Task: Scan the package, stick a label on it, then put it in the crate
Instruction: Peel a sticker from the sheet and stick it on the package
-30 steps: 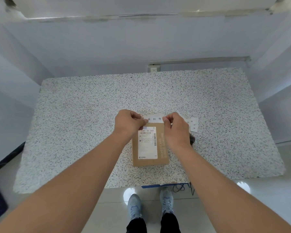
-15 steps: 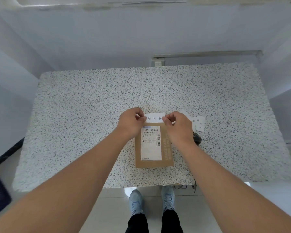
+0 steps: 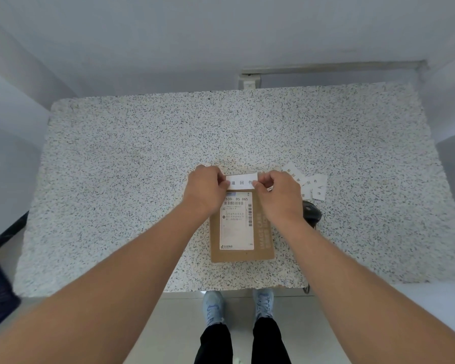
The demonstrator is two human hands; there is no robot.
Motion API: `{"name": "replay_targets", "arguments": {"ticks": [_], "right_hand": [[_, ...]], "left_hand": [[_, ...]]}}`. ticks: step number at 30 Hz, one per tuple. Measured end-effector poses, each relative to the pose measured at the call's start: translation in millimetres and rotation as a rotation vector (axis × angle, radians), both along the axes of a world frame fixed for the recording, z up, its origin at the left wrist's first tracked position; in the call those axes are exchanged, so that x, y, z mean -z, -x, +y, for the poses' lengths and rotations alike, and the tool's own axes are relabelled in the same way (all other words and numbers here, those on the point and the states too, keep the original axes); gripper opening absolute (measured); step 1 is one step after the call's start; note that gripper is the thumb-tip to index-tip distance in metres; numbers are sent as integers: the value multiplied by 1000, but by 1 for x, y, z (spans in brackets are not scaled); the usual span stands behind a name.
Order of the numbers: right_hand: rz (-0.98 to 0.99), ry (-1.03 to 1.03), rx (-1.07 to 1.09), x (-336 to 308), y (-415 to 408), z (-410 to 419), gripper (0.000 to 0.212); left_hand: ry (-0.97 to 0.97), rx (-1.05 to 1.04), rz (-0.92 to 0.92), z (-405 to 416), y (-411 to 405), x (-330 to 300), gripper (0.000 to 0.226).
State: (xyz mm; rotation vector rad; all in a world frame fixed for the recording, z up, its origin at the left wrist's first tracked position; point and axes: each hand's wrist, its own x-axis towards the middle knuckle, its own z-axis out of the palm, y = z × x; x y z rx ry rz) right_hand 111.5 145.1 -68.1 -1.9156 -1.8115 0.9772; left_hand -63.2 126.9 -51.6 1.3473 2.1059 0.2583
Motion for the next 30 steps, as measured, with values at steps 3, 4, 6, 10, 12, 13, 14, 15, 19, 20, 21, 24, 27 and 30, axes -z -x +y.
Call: {"name": "replay_targets", "arguments": {"ticks": [3, 4, 6, 10, 12, 13, 14, 15, 19, 20, 21, 24, 27, 30], "right_hand": [[-10, -10, 0, 1, 1, 0, 9], [-18, -12, -1, 1, 1, 0, 10], [-36, -12, -2, 2, 2, 1, 12], [-39, -13, 9, 5, 1, 3, 11], [-47, -24, 0, 6, 1, 3, 11], [-55, -31, -6, 7, 1, 3, 11], [-63, -38, -9, 8, 2, 3, 12], [-71, -44, -10, 8, 2, 2, 14], [-72, -60, -9, 12, 2, 1, 14], [-78, -67, -12, 12, 2, 1, 13], [-87, -75, -15, 13, 1, 0, 12], [-82, -115, -12, 14, 1, -3, 15], [-81, -151, 16, 16, -1, -6, 9], [-117, -153, 53, 20, -1, -9, 15]], "left_hand": [[-11, 1, -8, 0, 0, 2, 8], [-15, 1, -7, 0, 0, 3, 8], [-12, -1, -6, 1, -1, 3, 9], [15, -6, -1, 3, -4, 5, 10], [12, 1, 12, 4, -5, 7, 11], [6, 2, 15, 4, -5, 7, 11], [1, -1, 18, 4, -5, 8, 12], [-3, -4, 20, 5, -6, 8, 12], [-9, -6, 26, 6, -6, 8, 13], [-10, 0, 32, 6, -6, 8, 13], [-14, 9, 41, 6, -6, 8, 13], [-33, 44, 84, 5, -6, 8, 13], [-60, 76, 101, 2, -5, 11, 13], [-76, 56, 74, 0, -5, 12, 11]]}}
